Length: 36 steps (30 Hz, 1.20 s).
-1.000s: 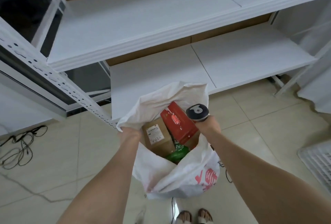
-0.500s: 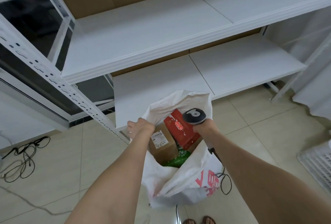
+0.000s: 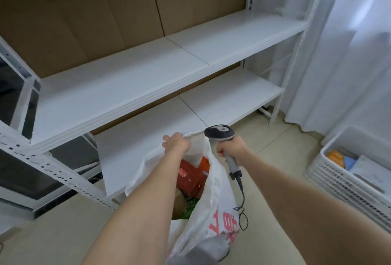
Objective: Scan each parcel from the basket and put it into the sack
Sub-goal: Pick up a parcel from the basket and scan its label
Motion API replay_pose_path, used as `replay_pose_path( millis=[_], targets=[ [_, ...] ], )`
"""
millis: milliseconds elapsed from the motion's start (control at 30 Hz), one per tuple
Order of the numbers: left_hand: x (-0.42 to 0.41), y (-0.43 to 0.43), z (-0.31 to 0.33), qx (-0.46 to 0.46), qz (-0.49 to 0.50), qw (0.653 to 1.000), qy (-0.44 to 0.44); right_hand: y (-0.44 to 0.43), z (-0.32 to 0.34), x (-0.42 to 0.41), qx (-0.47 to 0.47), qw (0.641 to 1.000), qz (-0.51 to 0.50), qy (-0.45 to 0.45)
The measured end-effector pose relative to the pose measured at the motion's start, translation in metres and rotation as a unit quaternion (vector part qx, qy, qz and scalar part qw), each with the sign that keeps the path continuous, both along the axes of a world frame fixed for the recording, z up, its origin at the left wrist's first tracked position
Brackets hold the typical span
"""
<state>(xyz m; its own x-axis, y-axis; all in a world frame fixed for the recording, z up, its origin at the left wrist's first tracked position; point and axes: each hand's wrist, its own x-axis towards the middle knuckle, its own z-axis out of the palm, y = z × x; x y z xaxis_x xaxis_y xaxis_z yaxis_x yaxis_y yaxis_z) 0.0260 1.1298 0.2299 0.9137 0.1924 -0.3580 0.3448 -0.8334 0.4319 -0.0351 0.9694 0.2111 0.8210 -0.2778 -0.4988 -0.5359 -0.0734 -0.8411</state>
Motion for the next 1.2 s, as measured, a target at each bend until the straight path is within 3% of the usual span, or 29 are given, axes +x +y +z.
replay_pose_path(
  millis=[300, 600, 900, 1200],
  targets=[
    [-0.001, -0.175, 0.022, -0.052, -0.135, 0.988, -0.044, -0.145, 0.030, -0.053, 0.139, 0.972, -0.185, -0.047],
    [-0.043, -0.410, 0.004, -0.056, -0.274, 0.960, -0.013, -0.349, 0.013, -0.107, 0.264, 0.872, -0.405, -0.068],
    [-0.068, -0.589, -0.019, -0.057, -0.358, 0.932, 0.010, -0.502, -0.011, -0.133, 0.259, 0.821, -0.504, -0.067],
    [-0.043, -0.761, -0.089, -0.045, -0.436, 0.896, 0.071, -0.659, -0.068, -0.125, 0.251, 0.763, -0.595, -0.022]
  ],
)
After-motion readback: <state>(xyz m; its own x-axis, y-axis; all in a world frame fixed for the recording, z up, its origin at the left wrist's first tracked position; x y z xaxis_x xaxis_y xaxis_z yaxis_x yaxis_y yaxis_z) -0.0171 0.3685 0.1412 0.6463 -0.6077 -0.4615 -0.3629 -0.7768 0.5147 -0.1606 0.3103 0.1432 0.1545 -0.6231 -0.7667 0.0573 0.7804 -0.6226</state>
